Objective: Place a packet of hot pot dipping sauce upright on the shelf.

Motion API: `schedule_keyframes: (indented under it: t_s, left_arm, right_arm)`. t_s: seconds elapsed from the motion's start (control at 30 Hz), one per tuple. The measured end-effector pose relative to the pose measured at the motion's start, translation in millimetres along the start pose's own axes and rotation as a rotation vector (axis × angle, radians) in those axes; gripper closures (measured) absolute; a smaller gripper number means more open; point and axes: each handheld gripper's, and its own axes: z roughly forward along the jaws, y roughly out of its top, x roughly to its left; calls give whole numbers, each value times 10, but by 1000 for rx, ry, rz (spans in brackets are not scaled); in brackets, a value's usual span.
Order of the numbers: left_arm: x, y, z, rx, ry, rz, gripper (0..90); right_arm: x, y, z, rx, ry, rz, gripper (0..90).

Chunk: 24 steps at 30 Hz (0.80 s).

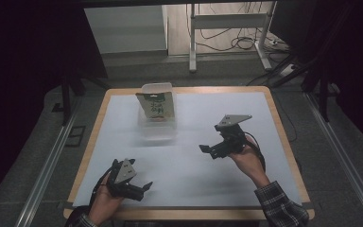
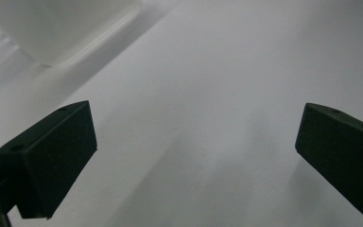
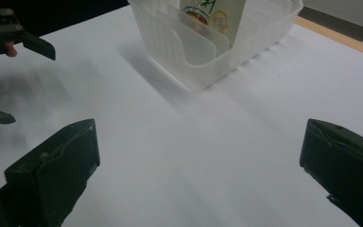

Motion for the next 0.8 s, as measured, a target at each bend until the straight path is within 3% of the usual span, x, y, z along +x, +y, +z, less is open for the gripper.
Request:
schedule_keyframes:
  t_s: [0.53, 0.8]
  left_arm:
    - [-8, 2, 7, -2, -1, 3, 0]
    - [-10, 1, 8, -1, -3, 6, 0]
  right_arm:
    - [33, -434, -307, -13, -49, 49, 0]
    - [32, -686, -413, 5, -98, 54, 0]
